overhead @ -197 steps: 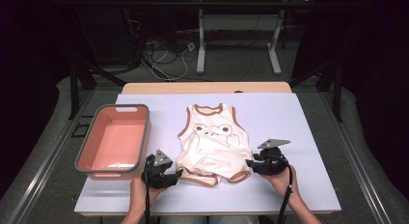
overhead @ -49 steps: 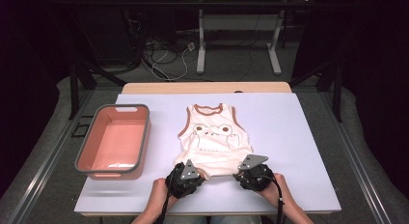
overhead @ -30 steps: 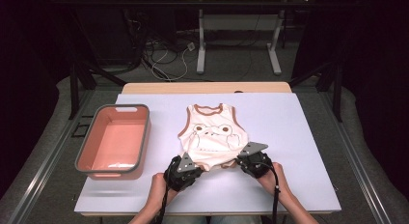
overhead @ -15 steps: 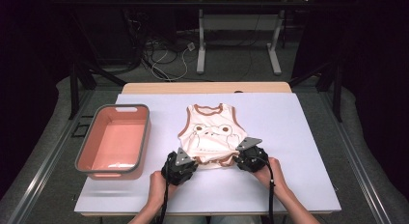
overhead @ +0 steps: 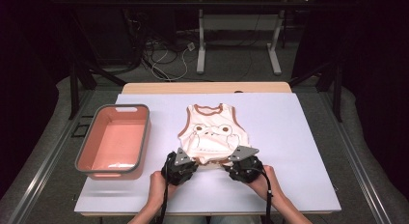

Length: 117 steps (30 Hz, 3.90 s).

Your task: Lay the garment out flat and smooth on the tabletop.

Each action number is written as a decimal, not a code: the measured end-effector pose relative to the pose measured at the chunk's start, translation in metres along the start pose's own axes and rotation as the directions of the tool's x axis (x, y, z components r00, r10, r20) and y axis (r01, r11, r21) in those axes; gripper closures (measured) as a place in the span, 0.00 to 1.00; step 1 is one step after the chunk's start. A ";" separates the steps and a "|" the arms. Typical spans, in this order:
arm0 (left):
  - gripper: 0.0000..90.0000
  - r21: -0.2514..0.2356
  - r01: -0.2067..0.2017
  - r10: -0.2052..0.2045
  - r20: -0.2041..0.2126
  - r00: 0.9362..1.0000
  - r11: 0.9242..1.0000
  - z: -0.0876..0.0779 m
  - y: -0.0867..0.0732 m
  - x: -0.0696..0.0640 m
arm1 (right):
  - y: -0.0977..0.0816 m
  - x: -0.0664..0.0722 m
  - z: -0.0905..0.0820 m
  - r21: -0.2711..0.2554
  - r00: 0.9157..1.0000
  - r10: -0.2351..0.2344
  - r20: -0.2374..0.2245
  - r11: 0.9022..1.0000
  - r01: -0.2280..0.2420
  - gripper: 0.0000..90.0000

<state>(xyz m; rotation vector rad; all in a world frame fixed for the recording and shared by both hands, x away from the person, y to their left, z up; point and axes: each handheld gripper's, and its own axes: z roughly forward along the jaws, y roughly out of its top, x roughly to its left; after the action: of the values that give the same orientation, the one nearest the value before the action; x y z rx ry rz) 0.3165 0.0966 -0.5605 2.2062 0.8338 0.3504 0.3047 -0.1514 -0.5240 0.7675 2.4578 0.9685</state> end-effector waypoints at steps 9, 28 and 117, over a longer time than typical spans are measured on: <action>0.88 0.001 0.003 -0.003 0.000 1.000 1.000 0.000 0.000 0.000 | -0.007 0.006 0.033 0.090 1.000 0.019 -0.023 0.996 -0.016 0.76; 0.96 0.009 -0.022 0.021 0.054 0.998 1.000 -0.007 0.000 -0.006 | -0.007 0.001 0.015 0.034 0.996 0.068 -0.052 0.997 -0.066 0.98; 0.98 0.110 0.154 -0.171 0.162 0.972 0.982 -0.035 -0.027 -0.023 | -0.065 -0.061 -0.021 0.137 0.901 0.434 0.023 0.891 -0.432 0.98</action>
<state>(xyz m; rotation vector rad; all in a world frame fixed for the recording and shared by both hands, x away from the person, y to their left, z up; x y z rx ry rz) 0.2706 0.1146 -0.5555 2.2017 0.9460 0.0403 0.3183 -0.2391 -0.5468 1.4082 2.4280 0.9500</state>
